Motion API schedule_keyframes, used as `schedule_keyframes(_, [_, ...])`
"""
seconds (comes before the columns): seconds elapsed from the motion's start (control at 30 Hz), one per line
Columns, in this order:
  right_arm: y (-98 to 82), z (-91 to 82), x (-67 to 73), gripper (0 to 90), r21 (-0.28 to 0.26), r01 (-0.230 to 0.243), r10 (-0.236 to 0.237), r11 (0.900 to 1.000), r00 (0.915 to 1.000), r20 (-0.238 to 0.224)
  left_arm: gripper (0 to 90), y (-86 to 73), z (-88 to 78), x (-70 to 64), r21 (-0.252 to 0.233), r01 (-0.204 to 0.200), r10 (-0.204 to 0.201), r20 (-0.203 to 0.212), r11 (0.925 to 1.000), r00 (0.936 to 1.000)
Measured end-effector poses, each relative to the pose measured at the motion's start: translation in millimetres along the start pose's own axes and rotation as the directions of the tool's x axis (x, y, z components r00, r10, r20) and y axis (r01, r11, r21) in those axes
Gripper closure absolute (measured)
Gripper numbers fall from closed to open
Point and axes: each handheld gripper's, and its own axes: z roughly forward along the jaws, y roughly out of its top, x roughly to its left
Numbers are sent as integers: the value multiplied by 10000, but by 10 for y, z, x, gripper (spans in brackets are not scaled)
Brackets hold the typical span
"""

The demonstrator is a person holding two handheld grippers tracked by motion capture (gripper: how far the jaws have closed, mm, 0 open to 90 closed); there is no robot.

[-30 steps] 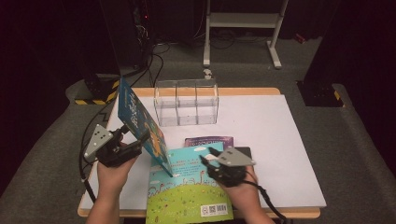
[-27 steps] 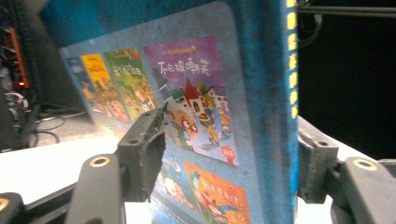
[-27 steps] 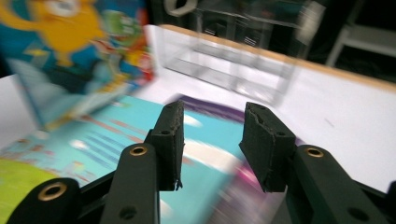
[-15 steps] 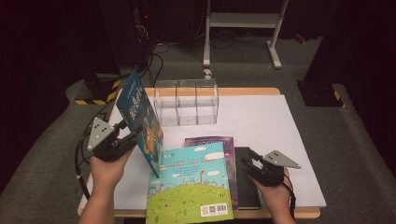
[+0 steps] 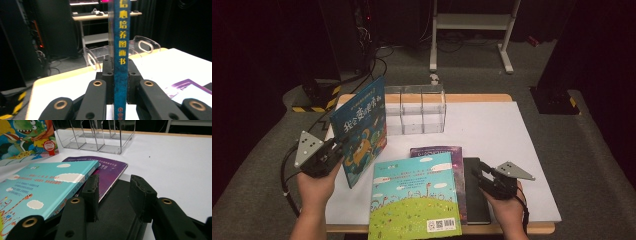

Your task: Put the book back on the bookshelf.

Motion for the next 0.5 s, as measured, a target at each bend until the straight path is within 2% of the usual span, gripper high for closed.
schedule_keyframes(0.1, [-17, 15, 10, 597, 73, 29, -29, 10000, 10000, -16, 817, -87, -60, 49, -194, 143, -139, 227, 9997, 9996])
schedule_keyframes(0.43, [-62, 39, -22, 593, 240, 2, -6, 9997, 9999, 160, 792, -394, -258, 63, -680, 3, 23, 380, 9977, 9993])
schedule_keyframes(0.5, [-67, 41, -38, 593, 266, -61, 56, 9996, 9998, 198, 753, -434, -263, 63, -670, -26, 52, 394, 9977, 9992])
